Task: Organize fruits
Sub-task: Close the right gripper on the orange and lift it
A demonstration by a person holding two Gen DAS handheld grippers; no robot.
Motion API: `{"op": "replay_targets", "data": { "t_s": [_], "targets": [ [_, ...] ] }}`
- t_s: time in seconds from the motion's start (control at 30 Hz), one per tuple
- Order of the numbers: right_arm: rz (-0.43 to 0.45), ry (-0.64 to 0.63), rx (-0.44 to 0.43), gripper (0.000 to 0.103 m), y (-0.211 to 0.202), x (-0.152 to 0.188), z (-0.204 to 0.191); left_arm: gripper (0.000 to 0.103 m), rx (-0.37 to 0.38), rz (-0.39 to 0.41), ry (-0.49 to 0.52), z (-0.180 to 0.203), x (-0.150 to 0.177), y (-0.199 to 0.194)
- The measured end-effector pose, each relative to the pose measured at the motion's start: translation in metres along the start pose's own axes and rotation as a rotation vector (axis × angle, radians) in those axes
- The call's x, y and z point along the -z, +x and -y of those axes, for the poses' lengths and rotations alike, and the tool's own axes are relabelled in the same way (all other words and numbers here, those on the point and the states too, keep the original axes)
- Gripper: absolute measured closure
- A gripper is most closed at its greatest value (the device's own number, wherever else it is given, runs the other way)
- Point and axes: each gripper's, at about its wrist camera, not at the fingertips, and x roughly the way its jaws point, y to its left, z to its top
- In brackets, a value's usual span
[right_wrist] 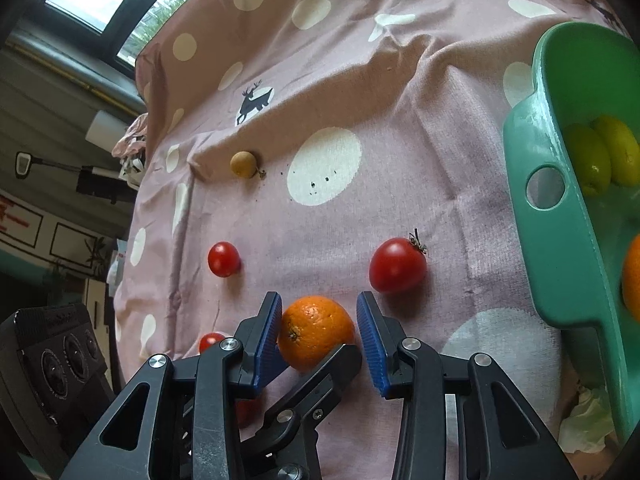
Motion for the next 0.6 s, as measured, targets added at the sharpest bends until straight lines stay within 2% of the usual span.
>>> {"op": "replay_targets", "data": {
  "t_s": [0.2, 0.37, 0.6],
  "targets": [
    [-0.014, 0.009, -0.011, 0.060, 0.003, 0.000, 0.001, 0.057, 0.033, -0.006, -0.030, -0.005, -0.002, 0.001],
    [-0.018, 0.020, -0.023, 0.061, 0.004, -0.001, 0.004, 0.055, 0.032, 0.003, -0.026, -0.003, -0.002, 0.002],
    [-0.021, 0.051, -0.040, 0.061, 0.001, -0.002, 0.011, 0.045, 0.051, -0.001, -0.025, -0.004, -0.002, 0.001]
  ]
}}
